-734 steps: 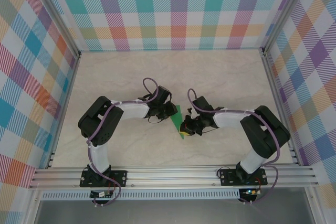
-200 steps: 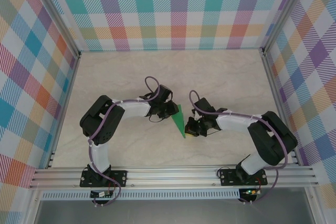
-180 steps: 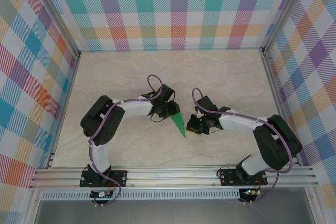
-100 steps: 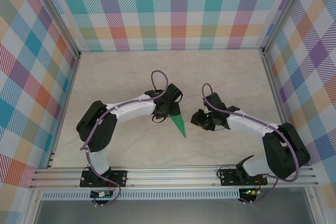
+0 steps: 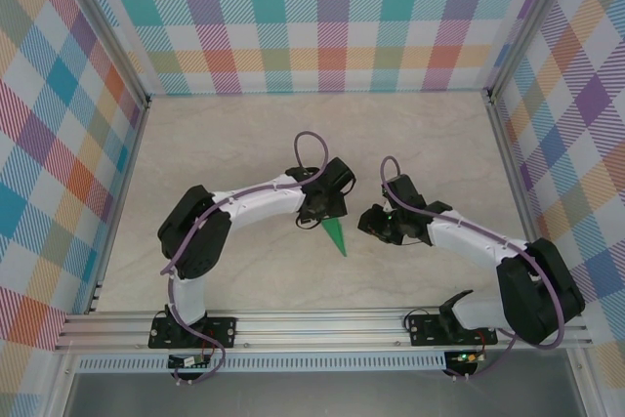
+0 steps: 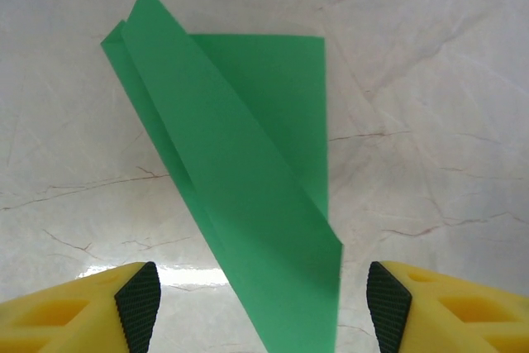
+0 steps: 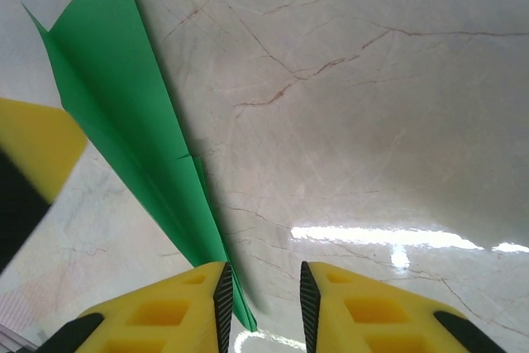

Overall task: Fold a paper plane with a square sheet of paper (pick it up from the middle)
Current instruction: Move the paper plane to the center of the table.

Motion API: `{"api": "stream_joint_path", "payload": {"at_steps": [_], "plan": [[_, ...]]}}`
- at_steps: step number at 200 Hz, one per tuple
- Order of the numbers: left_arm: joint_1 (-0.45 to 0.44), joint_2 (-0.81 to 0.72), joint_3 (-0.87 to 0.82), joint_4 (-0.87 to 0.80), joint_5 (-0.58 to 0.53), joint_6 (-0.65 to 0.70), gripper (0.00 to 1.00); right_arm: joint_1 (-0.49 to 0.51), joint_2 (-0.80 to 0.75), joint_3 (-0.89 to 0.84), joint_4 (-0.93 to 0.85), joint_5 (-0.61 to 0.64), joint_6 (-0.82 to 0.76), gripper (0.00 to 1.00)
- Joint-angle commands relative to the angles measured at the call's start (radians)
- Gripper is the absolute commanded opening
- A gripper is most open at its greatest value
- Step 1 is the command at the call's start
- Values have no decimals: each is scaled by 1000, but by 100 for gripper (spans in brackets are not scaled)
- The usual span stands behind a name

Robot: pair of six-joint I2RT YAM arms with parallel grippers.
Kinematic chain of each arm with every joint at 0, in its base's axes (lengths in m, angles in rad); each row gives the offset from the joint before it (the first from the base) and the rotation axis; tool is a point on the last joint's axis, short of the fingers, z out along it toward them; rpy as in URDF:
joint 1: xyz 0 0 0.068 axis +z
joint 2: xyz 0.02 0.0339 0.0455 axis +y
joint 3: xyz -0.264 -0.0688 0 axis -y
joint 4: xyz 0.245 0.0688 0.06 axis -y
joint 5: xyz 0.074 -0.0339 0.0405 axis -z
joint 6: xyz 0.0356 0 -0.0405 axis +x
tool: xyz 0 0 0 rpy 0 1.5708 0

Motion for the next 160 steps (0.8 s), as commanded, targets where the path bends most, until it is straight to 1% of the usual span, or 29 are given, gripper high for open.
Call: {"api": "stream_joint_path", "payload": {"at_steps": [1,34,58,71,82,86,97,104,119,132,141,152,160], "plan": [[-11,17,27,-23,-1,-18,70,-5,-37,-19,-12,10,-25,31],[-11,23,32,-27,4,-14,68,-5,-38,-24,-22,20,-35,30],[-11,15,24,-26,-15,-19,63,-5,-40,-22,-19,18,-46,30],[-11,5,13,-27,-31,-25,54,-5,-44,-21,-23,30,-55,30],[-11,-9,-2,-15,-35,-29,51,-5,-45,-17,-28,41,-61,30],[-11,-13,-9,-11,-35,-29,48,-5,-45,-15,-30,48,-61,30],[-12,-34,-33,10,-35,-30,33,-5,-42,-11,-34,54,-64,32],[-11,-53,-59,37,-35,-34,28,-5,-35,-5,-34,54,-65,32],[-8,-86,-107,81,-36,-36,26,-5,1,16,-40,37,-80,34],[-6,-103,-121,80,-40,-30,19,-5,52,63,-83,7,-112,34],[-6,-111,-127,79,-44,-26,16,-5,85,87,-96,-31,-120,33],[-5,-122,-138,84,-45,-23,12,-5,113,91,-73,-73,-107,31],[-4,-130,-150,92,-45,-22,9,-5,121,76,-16,-115,-96,31]]}}
